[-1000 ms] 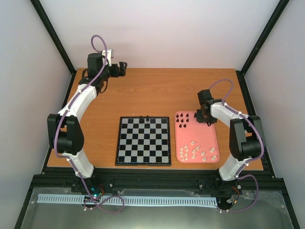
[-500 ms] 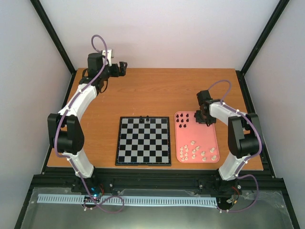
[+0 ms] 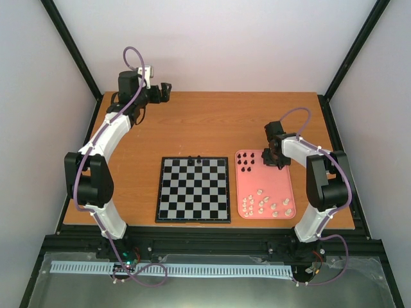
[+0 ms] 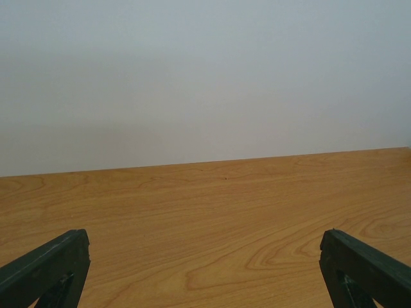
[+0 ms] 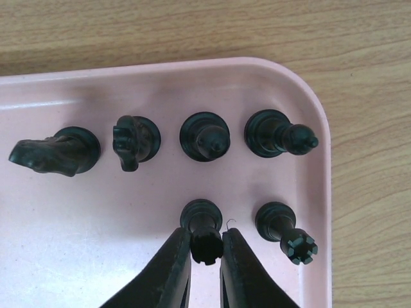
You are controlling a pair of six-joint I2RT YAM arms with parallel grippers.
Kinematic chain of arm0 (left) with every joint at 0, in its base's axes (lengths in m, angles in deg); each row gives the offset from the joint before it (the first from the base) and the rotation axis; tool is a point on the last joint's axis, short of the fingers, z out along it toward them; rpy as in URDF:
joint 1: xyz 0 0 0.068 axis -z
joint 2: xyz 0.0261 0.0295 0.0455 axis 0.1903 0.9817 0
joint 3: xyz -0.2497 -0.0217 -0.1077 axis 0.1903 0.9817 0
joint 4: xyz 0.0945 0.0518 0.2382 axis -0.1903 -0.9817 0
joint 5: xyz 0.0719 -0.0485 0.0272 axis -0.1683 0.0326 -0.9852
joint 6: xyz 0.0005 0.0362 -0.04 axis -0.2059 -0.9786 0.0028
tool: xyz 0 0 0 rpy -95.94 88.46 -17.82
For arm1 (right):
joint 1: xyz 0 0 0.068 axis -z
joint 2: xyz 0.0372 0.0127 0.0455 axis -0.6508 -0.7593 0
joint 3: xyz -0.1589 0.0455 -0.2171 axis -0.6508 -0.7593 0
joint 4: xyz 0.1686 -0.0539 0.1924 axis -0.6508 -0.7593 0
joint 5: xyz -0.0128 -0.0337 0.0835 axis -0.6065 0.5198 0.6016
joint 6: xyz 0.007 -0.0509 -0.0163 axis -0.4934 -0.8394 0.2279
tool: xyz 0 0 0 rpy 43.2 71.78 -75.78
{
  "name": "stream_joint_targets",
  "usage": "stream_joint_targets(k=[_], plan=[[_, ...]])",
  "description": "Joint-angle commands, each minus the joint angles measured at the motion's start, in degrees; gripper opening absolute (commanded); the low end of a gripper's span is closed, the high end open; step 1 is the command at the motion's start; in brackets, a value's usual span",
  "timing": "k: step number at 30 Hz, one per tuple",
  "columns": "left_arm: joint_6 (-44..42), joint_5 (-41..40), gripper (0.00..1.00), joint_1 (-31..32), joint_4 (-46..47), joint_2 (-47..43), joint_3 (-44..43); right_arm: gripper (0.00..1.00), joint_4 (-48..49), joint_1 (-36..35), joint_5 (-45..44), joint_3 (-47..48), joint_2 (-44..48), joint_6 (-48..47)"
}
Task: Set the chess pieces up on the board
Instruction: Pick up the chess piece from the storage box.
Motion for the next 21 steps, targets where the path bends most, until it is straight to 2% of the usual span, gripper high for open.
stream_joint_targets(k=[1, 15, 21], plan=[[0.66, 0.58, 1.0, 0.05, 1.32, 0.68, -2.45, 0.16, 0.39, 0.37, 0.05, 0.93, 0.6, 0.3], [0.71, 0.66, 1.0, 0.05, 1.28, 0.6, -2.49, 0.13, -4.8, -0.42, 3.4, 1.6, 10.33, -0.05], [0.66, 0.23, 1.0, 0.05, 1.13, -0.05, -2.18, 0.13, -8.62, -5.31, 2.63, 5.23, 12.09, -0.11]])
